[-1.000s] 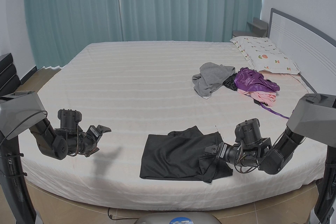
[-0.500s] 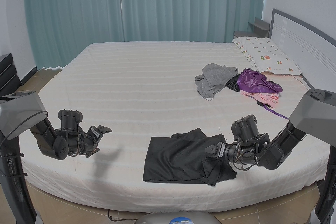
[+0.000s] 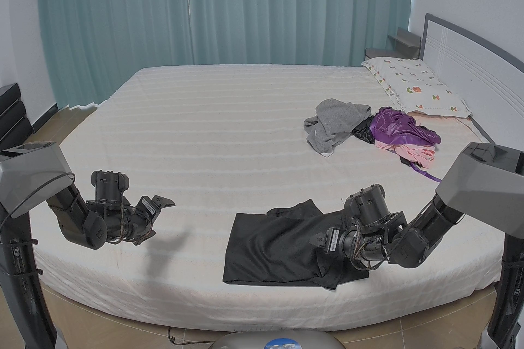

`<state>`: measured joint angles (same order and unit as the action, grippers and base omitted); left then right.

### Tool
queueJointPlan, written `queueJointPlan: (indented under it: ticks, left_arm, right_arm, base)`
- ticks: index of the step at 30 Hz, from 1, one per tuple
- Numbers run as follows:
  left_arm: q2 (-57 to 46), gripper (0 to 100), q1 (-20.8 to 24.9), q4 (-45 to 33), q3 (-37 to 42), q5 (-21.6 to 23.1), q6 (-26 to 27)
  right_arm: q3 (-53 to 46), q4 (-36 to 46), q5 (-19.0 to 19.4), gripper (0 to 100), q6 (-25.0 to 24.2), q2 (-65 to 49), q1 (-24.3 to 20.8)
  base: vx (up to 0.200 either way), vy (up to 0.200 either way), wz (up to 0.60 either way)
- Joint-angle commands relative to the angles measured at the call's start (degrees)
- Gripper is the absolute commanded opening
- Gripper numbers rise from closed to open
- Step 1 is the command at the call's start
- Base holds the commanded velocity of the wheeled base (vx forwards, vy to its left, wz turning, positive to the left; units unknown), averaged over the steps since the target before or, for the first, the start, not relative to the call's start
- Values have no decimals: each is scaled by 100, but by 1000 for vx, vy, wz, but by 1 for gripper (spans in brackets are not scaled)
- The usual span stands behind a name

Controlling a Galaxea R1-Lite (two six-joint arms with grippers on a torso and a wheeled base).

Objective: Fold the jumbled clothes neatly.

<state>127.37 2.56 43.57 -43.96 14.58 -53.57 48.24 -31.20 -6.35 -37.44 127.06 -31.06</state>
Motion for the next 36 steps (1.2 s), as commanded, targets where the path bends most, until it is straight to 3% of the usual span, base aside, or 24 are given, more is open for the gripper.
queueJointPlan:
  ticks: [1,11,21,22,36]
  left_arm:
    - [16,100,-1,2,-7,1,-5]
    - [51,100,8,2,10,-8,162]
    - [69,100,16,-6,19,-43,241]
    - [69,100,16,-6,19,-43,241]
    - [69,100,16,-6,19,-43,241]
  right_arm:
    - [247,114,-77,100,0,266,-75]
    - [915,843,-358,100,52,495,-128]
    - [1021,1028,-622,100,448,627,-155]
    - [1030,1116,-630,0,483,627,-146]
    - [608,1450,-674,0,474,47,-14]
  base:
    - [0,0,0]
    - [0,0,0]
    - [0,0,0]
    - [0,0,0]
    - [0,0,0]
